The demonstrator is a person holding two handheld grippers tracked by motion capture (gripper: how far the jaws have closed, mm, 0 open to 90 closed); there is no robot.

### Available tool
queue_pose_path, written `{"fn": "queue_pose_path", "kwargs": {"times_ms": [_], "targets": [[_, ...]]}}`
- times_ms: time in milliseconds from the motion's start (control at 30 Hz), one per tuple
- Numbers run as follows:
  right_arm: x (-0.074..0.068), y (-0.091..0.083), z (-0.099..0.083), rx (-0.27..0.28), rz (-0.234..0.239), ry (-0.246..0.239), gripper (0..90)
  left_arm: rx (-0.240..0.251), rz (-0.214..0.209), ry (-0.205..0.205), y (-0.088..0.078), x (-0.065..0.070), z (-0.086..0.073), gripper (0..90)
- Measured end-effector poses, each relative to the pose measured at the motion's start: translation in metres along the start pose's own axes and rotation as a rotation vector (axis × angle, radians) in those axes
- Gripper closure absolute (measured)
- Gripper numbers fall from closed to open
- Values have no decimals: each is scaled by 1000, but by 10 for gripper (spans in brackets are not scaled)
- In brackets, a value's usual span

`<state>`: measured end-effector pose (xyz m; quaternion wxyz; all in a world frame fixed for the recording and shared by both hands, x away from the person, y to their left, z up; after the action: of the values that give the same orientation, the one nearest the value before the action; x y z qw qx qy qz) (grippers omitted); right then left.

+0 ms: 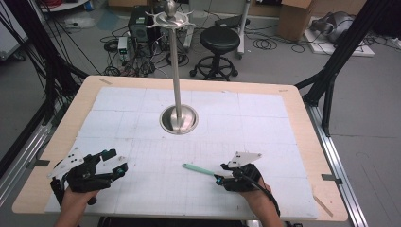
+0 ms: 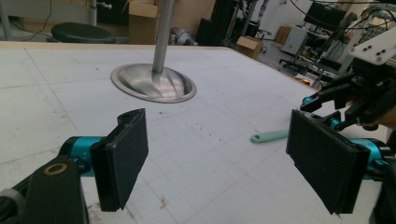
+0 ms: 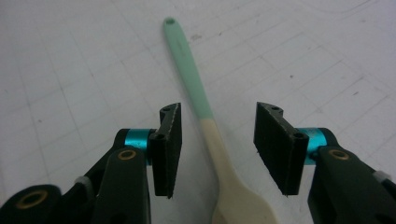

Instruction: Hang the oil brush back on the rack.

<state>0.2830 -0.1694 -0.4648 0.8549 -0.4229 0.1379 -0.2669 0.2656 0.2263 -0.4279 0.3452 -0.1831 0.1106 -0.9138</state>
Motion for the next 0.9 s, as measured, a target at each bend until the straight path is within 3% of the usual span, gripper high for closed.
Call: {"fn": "queue_pose_path", "kwargs": {"times_ms": [167, 267, 367, 500, 567, 900], "targets": [[3, 11, -3, -84, 24, -7, 522, -18, -10, 7, 4, 2, -2, 218], [5, 11, -2, -97, 33, -15, 556, -18, -16, 7, 5, 4, -2, 222], [7, 11, -1, -107, 43, -21, 580, -23, -24, 1, 7, 6, -2, 227], [11, 11, -2, -103, 51, -13, 686, -28, -27, 6, 8, 8, -3, 237], [11, 10, -2, -101, 54, -11, 786, -31, -25, 7, 8, 7, -3, 239], [8, 10, -2, -101, 57, 30, 824, -43, -16, 4, 8, 7, -4, 251]]}}
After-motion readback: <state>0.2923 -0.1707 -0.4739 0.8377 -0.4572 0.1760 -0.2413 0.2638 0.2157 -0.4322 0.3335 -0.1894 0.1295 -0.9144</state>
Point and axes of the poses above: each handheld gripper's, and its own axes: y roughly forward along the jaws, z roughly out of its top, x roughly to its right, the point moved 5 cm from there along y, roughly forward along the jaws, and after that the axes turned 10 degrees about -x, right-handed, at the moved point
